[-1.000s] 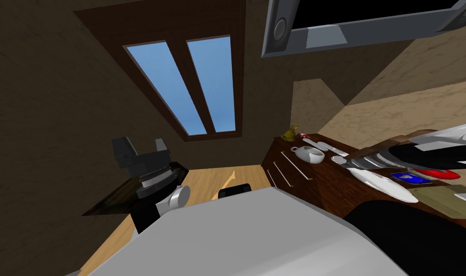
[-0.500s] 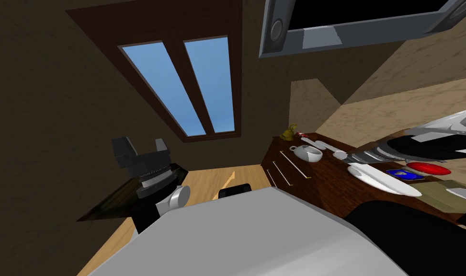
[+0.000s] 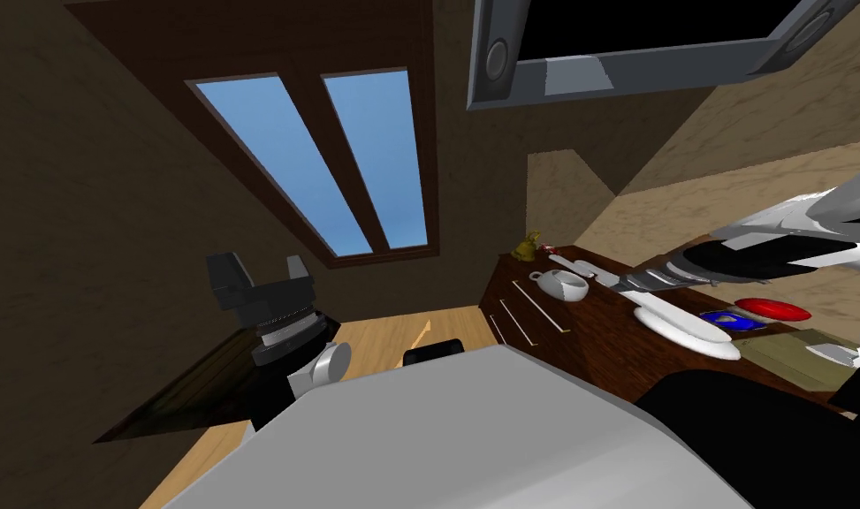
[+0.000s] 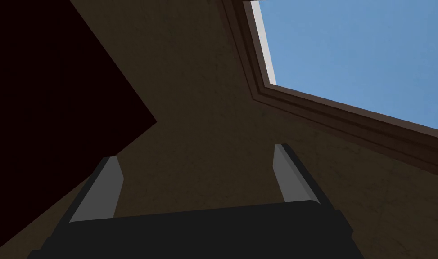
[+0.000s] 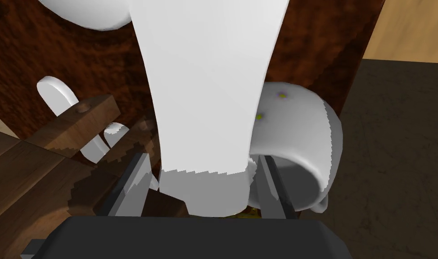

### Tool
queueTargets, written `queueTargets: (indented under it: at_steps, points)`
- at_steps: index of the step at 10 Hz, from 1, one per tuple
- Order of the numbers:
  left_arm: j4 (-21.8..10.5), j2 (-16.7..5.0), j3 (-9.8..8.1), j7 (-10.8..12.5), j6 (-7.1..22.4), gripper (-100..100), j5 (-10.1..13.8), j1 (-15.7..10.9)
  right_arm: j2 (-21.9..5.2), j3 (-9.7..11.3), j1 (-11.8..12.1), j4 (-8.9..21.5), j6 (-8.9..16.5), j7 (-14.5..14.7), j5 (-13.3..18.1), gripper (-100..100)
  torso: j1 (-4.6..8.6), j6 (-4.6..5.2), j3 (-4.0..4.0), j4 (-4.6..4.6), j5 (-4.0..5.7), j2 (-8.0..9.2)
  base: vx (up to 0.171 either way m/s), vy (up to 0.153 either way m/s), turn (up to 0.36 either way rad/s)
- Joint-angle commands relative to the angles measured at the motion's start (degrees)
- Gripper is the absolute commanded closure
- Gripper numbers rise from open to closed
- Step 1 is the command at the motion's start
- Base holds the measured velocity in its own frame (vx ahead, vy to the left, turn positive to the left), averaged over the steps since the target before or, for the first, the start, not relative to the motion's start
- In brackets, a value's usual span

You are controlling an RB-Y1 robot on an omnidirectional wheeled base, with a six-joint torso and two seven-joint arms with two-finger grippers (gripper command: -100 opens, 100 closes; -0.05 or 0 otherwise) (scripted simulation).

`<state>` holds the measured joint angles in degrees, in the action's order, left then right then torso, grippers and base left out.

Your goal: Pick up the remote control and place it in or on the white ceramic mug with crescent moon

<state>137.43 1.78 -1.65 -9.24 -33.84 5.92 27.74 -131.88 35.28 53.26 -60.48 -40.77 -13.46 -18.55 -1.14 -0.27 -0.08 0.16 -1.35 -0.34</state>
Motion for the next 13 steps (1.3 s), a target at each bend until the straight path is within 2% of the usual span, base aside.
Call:
queueTargets:
  at_steps: [1, 4, 6, 8, 9, 10, 13]
  points:
    - [0.0, 0.0, 0.0, 0.0, 0.0, 0, 0.0, 0.0, -1.8, -0.85, -1.22, -1.72, -1.58, 0.38, 0.05, 100, 0.0, 0.0, 0.0, 0.0, 0.0, 0.0, 0.107, -0.069, -0.063]
    - [0.0, 0.0, 0.0, 0.0, 0.0, 0, 0.0, 0.0, -2.96, -2.84, -1.85, -3.54, -3.09, 1.0, 0.54, 100, -0.22, -0.12, -0.05, -0.03, -0.11, -0.08, 0.088, -0.047, -0.035]
    - [0.0, 0.0, 0.0, 0.0, 0.0, 0, 0.0, 0.0, -3.69, -5.07, -2.5, -6.01, -5.02, 1.86, 1.22, 100, -0.2, -0.1, -0.02, 0.01, -0.2, -0.06, 0.115, -0.093, -0.079]
    - [0.0, 0.0, 0.0, 0.0, 0.0, 0, 0.0, 0.0, -4.06, -6.41, -2.83, -7.74, -6.44, 2.4, 1.62, 100, -0.08, -0.15, -0.05, -0.01, -0.16, -0.1, 0.108, -0.095, -0.051]
    - [0.0, 0.0, 0.0, 0.0, 0.0, 0, 0.0, 0.0, -3.99, -6.39, -2.31, -7.01, -5.92, 2.06, 1.53, 100, -0.16, -0.19, -0.04, 0.0, -0.18, -0.06, 0.035, -0.032, 0.013]
    - [0.0, 0.0, 0.01, 0.0, 0.0, 0, 0.0, -0.01, -4.06, -6.49, -2.37, -7.18, -6.15, 2.08, 1.53, -100, -0.32, -0.13, 0.07, 0.04, -0.25, 0.13, 0.009, -0.006, 0.008]
    - [0.0, 0.01, 0.01, 0.0, 0.0, 0, 0.0, -0.01, -4.06, -6.5, -2.36, -7.17, -6.14, 2.08, 1.52, -100, -0.52, -0.1, 0.25, 0.13, -0.33, 0.4, 0.0, 0.0, 0.0]
